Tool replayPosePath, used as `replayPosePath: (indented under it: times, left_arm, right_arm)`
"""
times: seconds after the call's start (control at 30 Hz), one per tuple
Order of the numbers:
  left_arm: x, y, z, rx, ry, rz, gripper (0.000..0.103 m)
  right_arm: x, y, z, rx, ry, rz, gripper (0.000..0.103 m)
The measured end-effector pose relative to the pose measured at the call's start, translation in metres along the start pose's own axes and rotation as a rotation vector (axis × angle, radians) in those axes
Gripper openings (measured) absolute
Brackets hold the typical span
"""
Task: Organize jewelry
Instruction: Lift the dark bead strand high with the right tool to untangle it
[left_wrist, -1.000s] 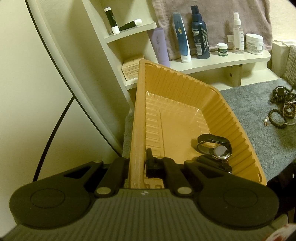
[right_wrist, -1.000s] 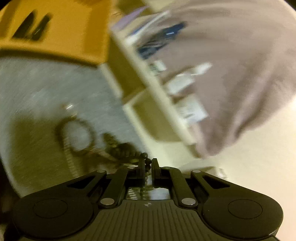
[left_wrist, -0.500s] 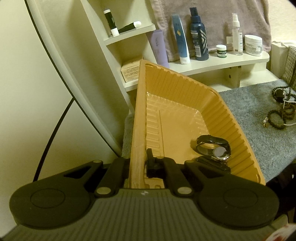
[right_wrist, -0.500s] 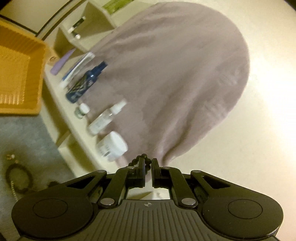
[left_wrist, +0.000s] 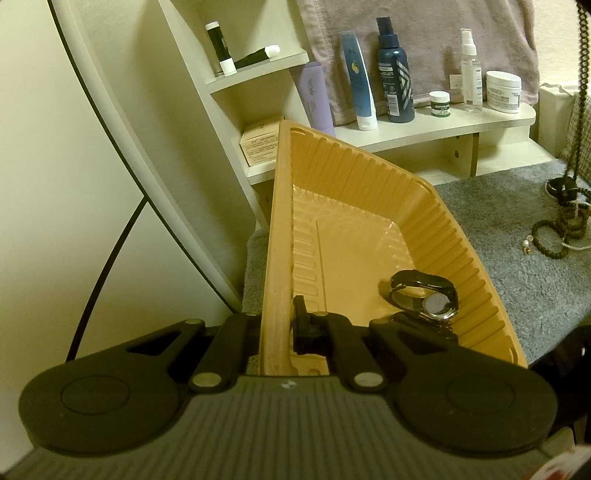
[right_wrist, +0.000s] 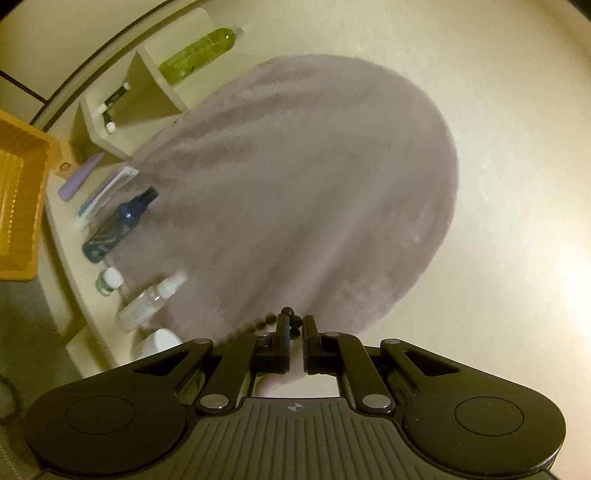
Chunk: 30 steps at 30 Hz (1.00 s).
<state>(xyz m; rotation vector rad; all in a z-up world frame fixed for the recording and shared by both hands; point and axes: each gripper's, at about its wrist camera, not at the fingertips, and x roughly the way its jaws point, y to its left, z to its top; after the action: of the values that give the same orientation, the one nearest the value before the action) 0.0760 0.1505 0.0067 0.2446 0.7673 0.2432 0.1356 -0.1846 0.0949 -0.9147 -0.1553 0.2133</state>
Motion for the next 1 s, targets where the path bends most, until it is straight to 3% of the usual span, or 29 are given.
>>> replayPosePath:
  times: [1.0]
  left_arm:
    - [-0.001,-0.001,0.001,0.002,-0.006,-0.003,0.005]
  right_arm:
    - [-0.001,-0.074,0.065,-0.008,-0.159,-0.136,0.006]
